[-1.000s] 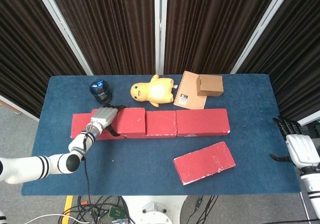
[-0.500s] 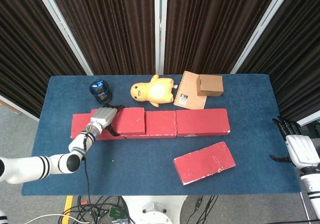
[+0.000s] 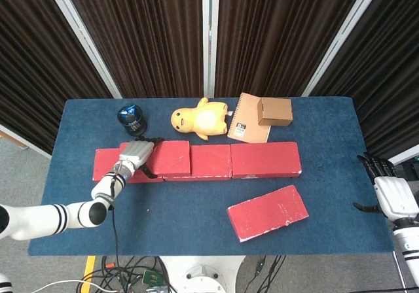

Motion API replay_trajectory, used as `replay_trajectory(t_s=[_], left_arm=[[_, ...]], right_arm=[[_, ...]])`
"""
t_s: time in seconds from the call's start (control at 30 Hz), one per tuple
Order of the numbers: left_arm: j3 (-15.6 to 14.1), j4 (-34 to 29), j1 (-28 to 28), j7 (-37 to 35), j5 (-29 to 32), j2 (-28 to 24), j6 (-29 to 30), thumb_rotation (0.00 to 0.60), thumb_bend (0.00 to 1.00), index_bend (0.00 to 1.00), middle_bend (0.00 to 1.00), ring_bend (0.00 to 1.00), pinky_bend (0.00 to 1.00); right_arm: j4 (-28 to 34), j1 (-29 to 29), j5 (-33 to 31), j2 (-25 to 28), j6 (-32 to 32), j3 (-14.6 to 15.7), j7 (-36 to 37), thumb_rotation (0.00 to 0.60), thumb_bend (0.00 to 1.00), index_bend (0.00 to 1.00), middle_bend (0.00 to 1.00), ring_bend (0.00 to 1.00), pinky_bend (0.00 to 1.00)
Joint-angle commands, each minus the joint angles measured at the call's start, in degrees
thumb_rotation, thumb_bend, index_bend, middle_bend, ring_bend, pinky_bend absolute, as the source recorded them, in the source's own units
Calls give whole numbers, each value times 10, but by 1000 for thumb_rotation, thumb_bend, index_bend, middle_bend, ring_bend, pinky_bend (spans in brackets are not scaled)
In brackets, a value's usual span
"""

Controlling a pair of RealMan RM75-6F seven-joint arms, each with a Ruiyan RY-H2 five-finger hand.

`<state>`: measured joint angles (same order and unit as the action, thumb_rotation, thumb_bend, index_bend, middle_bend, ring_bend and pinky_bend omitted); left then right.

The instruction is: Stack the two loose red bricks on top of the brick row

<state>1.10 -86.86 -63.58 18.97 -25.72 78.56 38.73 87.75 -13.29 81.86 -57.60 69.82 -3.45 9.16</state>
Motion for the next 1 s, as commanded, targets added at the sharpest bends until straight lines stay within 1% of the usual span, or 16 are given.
replay_trajectory(t_s=[0.03, 0.13, 0.2, 0.67, 1.0], left_arm=[[-1, 0, -1, -2, 1, -1, -6, 600, 177, 84, 137, 92, 16], [1, -1, 0, -7, -3, -2, -11, 600, 174, 51, 52, 20, 1], [4, -1, 3, -12, -10, -2, -10, 600, 165, 30, 4, 0, 0], [9, -4, 11, -28, -39, -6, -10, 600, 145, 11, 0, 0, 0], [4, -6, 7, -26, -36, -9, -15, 600, 145, 3, 0, 0, 0]], right_arm=[[0, 0, 0, 0, 0, 0, 0, 600, 0, 0, 0, 0, 0], [-1, 0, 0, 0, 1, -1, 1, 600, 0, 0, 0, 0, 0], [-1, 1, -1, 0, 2, -1, 1, 600, 0, 0, 0, 0, 0], [2, 0, -3, 1, 1, -2, -3, 600, 0, 0, 0, 0, 0], [1, 1, -6, 0, -2, -2, -4, 600, 0, 0, 0, 0, 0]])
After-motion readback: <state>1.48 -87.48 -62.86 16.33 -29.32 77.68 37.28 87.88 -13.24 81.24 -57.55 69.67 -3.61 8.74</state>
